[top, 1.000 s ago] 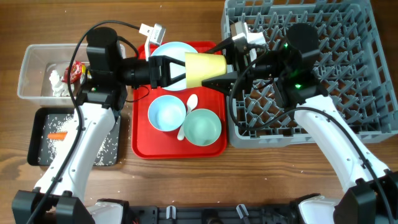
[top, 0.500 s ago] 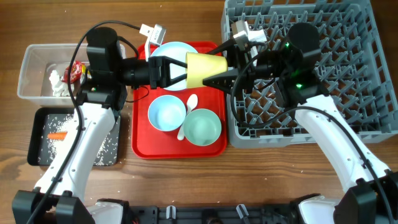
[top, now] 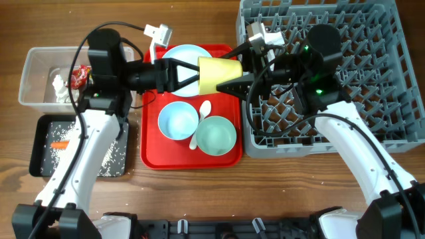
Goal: Sort waste into correct bins and load items into the dishwasher rack
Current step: 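Open the left gripper and carry the cup right over the rack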
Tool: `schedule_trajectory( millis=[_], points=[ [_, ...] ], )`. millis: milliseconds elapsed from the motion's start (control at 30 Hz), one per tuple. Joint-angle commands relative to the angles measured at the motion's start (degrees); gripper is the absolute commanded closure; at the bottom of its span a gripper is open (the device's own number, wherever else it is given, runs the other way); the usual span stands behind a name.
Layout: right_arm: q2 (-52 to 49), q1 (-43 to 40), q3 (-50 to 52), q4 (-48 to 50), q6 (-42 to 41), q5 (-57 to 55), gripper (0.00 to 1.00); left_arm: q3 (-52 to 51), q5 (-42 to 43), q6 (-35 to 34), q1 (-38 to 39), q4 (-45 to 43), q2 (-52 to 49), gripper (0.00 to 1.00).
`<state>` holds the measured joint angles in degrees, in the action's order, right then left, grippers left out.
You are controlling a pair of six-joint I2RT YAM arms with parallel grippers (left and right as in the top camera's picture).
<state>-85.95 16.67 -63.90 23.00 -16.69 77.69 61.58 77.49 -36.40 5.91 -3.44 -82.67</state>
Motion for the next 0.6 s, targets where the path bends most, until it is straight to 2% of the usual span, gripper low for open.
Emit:
schedule_trajectory(
  millis=[0, 300, 567],
  points=[
    [0.24, -1.25, -0.92, 0.07, -0.17, 2.08, 0.46, 0.68, -1.09, -0.13, -3.37, -0.02, 0.0, 0.81],
    [0.24, -7.52, -0.92, 0.11, -4.09, 0.68, 0.5, 0.68, -1.09, -0.09, -8.31, 0.92, 0.0, 0.81],
    [0.22, -17.68, -0.92, -0.9, -9.05, -9.46, 0.51, 0.68, -1.11, -0.09, -8.28, 1.07, 0.0, 0.81]
  ],
)
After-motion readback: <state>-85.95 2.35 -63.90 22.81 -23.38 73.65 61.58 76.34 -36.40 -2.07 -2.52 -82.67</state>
